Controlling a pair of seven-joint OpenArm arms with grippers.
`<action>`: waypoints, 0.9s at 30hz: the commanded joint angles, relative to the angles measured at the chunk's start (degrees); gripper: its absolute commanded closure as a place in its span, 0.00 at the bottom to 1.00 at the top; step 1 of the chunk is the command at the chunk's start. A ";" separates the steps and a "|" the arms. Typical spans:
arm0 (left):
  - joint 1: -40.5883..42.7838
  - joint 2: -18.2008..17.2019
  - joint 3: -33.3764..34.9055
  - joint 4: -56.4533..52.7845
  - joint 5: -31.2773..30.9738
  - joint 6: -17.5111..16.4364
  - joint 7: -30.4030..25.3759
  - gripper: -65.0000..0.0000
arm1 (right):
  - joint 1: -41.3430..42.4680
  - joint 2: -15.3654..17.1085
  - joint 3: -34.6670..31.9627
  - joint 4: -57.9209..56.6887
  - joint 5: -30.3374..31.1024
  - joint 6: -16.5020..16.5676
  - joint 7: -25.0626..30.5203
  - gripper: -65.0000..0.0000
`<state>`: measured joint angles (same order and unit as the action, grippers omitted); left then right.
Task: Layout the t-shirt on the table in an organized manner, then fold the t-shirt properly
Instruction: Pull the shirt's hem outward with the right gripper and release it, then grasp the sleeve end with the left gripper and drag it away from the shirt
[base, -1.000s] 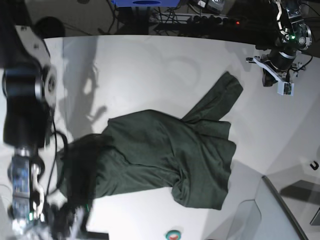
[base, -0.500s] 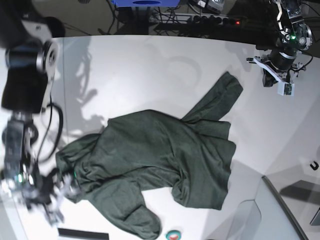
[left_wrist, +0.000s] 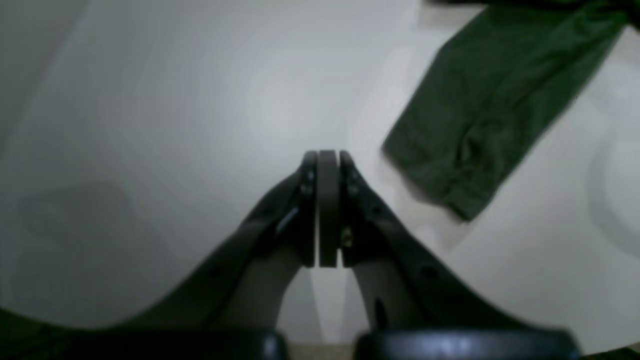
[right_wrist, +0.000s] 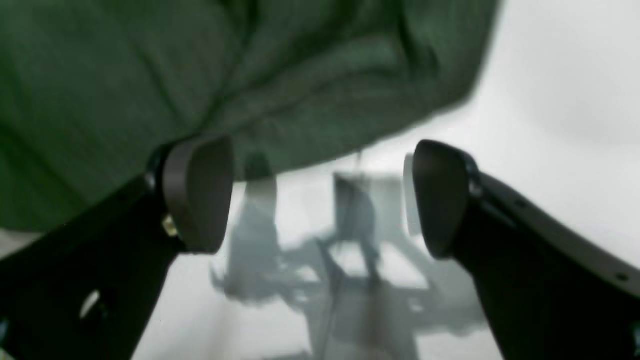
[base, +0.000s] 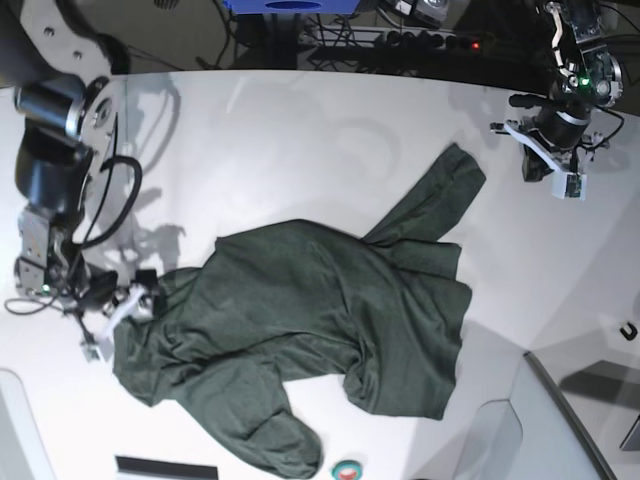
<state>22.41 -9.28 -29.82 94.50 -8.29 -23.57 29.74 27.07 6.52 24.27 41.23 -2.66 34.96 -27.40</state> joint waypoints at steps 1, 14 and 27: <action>0.22 -0.70 -0.29 1.02 -0.45 0.23 -1.03 1.00 | 2.60 1.34 0.12 -1.54 0.24 0.07 1.95 0.21; 0.57 -0.79 4.11 0.75 -0.36 0.67 -1.56 1.00 | 1.90 2.31 0.21 -6.55 1.29 -8.98 10.21 0.22; -7.95 -0.88 11.85 -5.93 -0.36 7.00 -1.47 0.34 | -15.42 1.08 0.04 28.35 9.21 -2.56 -1.83 0.22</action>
<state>15.05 -9.37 -17.56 87.57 -8.40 -16.86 29.56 10.50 6.76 24.16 68.45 5.91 31.97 -30.15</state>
